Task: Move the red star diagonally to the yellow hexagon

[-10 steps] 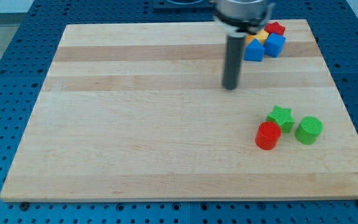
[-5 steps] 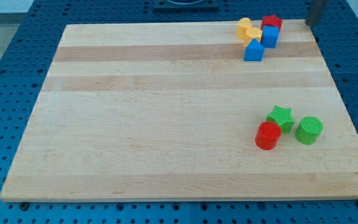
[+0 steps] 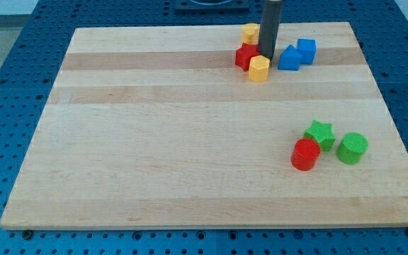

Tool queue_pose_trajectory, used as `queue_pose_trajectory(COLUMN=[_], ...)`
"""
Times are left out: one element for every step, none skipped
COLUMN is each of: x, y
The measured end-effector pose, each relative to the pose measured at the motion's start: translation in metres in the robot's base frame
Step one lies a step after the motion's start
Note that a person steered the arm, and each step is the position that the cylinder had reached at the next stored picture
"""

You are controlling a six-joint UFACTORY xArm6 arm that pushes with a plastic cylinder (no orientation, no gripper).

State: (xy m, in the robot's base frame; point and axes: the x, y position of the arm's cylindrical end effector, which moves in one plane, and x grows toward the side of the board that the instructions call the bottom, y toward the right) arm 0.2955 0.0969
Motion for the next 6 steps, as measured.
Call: queue_pose_trajectory(x=[-0.011,-0.011,-0.009,-0.004,-0.002,-0.015], y=[0.000,-0.028,-0.087,-0.071,-0.049,-0.097])
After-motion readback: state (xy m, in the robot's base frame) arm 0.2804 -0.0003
